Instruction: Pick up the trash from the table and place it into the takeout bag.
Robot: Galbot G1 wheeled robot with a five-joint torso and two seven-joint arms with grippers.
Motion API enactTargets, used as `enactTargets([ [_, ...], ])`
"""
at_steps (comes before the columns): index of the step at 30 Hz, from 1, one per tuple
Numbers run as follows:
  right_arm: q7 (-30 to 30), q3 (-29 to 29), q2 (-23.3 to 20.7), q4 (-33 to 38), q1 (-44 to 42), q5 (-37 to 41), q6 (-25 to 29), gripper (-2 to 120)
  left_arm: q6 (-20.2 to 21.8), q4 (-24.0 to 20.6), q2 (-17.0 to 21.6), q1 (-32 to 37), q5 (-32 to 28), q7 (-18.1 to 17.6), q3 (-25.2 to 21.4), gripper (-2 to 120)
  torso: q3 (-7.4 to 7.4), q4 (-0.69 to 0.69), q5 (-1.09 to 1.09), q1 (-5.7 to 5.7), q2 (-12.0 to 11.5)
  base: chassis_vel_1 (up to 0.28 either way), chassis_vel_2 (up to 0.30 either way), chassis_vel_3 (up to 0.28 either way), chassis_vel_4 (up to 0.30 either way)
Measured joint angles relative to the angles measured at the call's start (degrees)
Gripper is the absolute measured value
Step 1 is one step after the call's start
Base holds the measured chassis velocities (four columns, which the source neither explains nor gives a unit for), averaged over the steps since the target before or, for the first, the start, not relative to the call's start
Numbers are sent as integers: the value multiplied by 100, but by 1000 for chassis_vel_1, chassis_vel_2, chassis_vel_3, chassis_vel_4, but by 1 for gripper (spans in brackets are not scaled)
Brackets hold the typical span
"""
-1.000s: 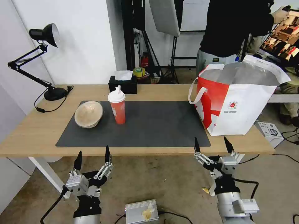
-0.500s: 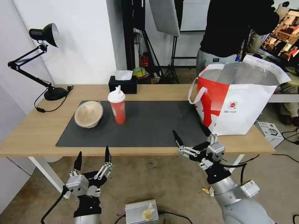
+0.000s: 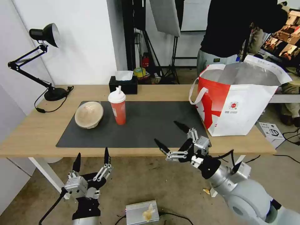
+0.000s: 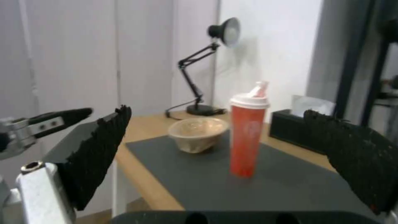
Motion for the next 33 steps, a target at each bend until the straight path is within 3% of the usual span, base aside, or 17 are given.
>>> enactTargets([
  [13,-272,-802,208,-336,1256,203,-189,100,-3,-52,-4,52,35,-1,-7,100,0,0,-1,0,0,0,0,0,0],
  [33,60,-1616,1194,-1242,2337,-131,-400,100,14,-21,-9,92,89,-1,-47,100,0,0,-1,-1,0,0,0,0,0],
])
